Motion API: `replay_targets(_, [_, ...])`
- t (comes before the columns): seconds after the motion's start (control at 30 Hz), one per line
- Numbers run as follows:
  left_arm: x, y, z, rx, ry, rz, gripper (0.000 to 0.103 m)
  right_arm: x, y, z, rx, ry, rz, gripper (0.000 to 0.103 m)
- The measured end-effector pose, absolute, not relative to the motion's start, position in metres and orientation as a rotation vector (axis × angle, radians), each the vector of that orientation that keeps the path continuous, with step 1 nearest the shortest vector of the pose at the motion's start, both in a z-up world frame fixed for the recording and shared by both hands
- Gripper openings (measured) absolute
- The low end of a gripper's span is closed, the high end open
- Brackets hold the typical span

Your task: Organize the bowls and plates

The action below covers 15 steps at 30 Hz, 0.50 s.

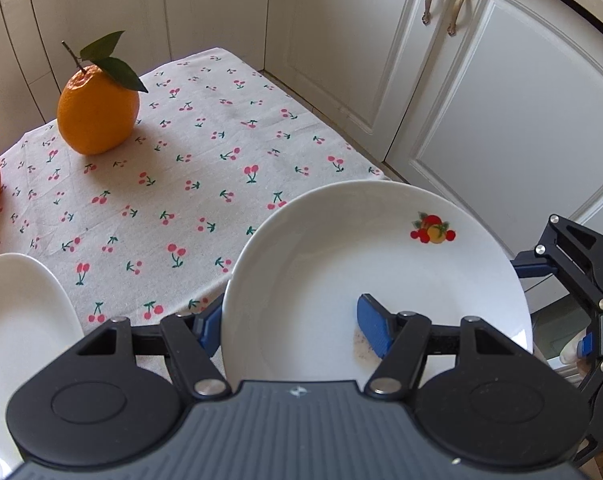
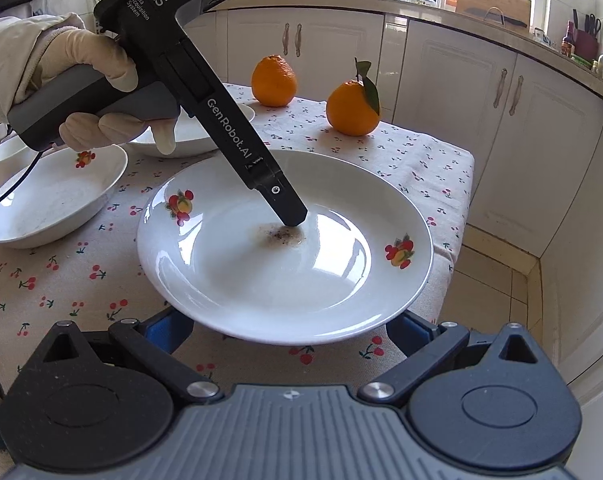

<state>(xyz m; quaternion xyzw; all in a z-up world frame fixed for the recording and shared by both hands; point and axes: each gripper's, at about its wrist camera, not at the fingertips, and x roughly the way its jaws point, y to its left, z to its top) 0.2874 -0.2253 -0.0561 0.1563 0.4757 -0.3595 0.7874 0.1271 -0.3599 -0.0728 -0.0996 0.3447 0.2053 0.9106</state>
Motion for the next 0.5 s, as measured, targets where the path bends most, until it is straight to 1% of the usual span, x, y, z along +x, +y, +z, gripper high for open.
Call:
replay_targets(0.47, [0.299, -0.231, -0.067, 0.324, 1.019, -0.771, 0.066, 0.135, -0.365, -0.081, -0.231, 0.716, 0.398, 0.103])
replay_targets(0.5, [0.298, -0.231, -0.067, 0.329, 1.015, -0.771, 0.069, 0.135, -0.364, -0.082, -0.234, 0.718, 0.4, 0.103])
